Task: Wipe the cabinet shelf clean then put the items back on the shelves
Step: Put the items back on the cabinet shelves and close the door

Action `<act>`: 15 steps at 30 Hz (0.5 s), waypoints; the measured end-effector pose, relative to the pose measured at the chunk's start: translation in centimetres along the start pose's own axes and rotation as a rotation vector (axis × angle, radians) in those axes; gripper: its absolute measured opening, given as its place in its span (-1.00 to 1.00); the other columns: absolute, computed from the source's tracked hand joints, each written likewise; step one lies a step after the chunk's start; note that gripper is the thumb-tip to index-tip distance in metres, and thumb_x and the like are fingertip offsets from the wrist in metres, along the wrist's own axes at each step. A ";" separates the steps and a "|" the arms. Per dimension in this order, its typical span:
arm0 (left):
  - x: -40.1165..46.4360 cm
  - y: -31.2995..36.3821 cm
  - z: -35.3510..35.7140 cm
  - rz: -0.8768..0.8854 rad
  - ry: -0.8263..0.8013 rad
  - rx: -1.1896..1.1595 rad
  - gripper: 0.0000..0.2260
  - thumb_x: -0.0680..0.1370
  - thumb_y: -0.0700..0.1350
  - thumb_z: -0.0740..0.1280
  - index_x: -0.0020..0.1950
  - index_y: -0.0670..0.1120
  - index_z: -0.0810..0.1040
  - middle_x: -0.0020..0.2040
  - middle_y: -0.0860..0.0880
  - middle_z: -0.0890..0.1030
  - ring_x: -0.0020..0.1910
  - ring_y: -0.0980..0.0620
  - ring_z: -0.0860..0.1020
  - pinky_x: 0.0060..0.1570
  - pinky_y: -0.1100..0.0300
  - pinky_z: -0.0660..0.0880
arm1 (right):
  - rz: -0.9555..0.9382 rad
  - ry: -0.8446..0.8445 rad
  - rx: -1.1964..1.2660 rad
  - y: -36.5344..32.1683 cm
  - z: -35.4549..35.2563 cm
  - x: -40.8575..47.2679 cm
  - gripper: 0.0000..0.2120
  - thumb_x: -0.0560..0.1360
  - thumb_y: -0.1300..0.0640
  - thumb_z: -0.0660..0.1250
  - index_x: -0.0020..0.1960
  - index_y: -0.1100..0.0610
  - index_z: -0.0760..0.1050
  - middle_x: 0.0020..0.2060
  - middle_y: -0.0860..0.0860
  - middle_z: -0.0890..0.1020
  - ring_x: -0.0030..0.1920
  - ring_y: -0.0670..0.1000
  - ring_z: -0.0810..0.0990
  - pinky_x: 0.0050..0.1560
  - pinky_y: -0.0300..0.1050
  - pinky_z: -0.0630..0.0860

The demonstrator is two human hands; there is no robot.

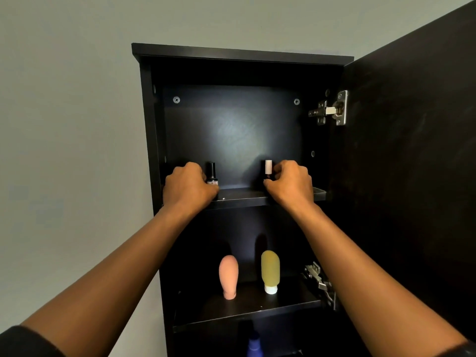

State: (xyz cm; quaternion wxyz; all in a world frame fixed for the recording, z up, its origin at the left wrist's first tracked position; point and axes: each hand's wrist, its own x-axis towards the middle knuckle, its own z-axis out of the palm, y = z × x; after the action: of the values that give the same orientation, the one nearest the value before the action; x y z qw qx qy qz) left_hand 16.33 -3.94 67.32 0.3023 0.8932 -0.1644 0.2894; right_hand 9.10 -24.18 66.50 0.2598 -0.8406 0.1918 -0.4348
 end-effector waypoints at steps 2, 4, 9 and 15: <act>-1.0 0.2 -0.7 0.051 0.040 0.025 -0.74 0.50 0.06 0.54 -0.01 -0.13 0.71 -0.09 -0.11 0.71 -0.05 -0.17 0.68 -0.10 0.03 0.63 | -0.036 0.051 0.010 0.1 -0.4 -0.7 -0.69 0.49 0.06 0.49 0.20 0.10 0.61 0.10 0.12 0.70 0.16 0.22 0.66 0.12 0.08 0.62; -2.6 0.6 -1.5 0.116 0.111 0.014 -0.74 0.52 0.04 0.51 0.02 -0.14 0.70 -0.09 -0.12 0.72 -0.07 -0.17 0.69 -0.08 -0.01 0.66 | -0.089 0.125 0.035 0.0 -1.1 -1.9 -0.68 0.52 0.05 0.44 0.25 0.08 0.58 0.12 0.07 0.70 0.16 0.17 0.66 0.11 -0.01 0.56; -9.2 2.8 -2.5 0.301 0.200 -0.206 -0.54 0.55 0.00 0.44 0.45 0.00 0.53 0.28 -0.02 0.67 0.24 -0.07 0.64 0.26 -0.03 0.57 | -0.209 0.308 0.169 -0.3 -3.6 -6.5 -0.69 0.55 0.01 0.40 0.28 -0.03 0.54 0.11 -0.07 0.68 0.14 -0.01 0.66 0.14 0.02 0.59; -18.2 3.5 -0.3 0.406 0.036 -0.625 -0.41 0.52 -0.16 0.46 0.54 0.06 0.42 0.38 0.12 0.54 0.30 0.23 0.54 0.26 0.04 0.60 | -0.303 0.453 0.151 2.4 -7.1 -14.9 -0.73 0.63 0.11 0.32 0.32 0.06 0.59 0.10 -0.06 0.69 0.10 -0.01 0.65 0.15 0.00 0.56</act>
State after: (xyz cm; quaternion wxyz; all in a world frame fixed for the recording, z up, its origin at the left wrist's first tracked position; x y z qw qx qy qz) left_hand 0.45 -4.27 57.85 0.4998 0.7018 -0.4131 0.2951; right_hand -5.22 -19.83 59.11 0.2043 -0.7194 0.0841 -0.6585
